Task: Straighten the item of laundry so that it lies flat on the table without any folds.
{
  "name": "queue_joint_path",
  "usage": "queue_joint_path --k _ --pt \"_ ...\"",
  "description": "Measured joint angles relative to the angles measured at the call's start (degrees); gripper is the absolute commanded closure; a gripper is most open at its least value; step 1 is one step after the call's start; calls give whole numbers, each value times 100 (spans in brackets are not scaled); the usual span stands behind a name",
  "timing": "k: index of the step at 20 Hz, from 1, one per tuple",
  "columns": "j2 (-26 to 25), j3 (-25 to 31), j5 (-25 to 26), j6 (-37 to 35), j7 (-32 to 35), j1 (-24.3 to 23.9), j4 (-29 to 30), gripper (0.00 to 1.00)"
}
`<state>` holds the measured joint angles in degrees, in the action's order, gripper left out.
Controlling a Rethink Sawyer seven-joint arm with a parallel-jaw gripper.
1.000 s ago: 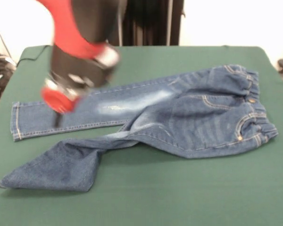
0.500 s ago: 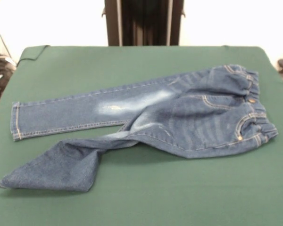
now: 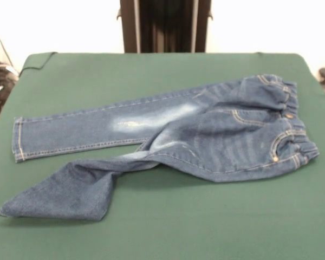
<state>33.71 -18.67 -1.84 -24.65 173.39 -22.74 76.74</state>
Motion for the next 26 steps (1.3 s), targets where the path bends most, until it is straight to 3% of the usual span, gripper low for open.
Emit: queue_joint_path --k 7,14,26 --pt "-1 698 17 937 0 -122 306 0" --pt "-49 1707 32 1375 0 -725 758 0" --pt "-266 2214 84 1462 0 -1016 1057 0"
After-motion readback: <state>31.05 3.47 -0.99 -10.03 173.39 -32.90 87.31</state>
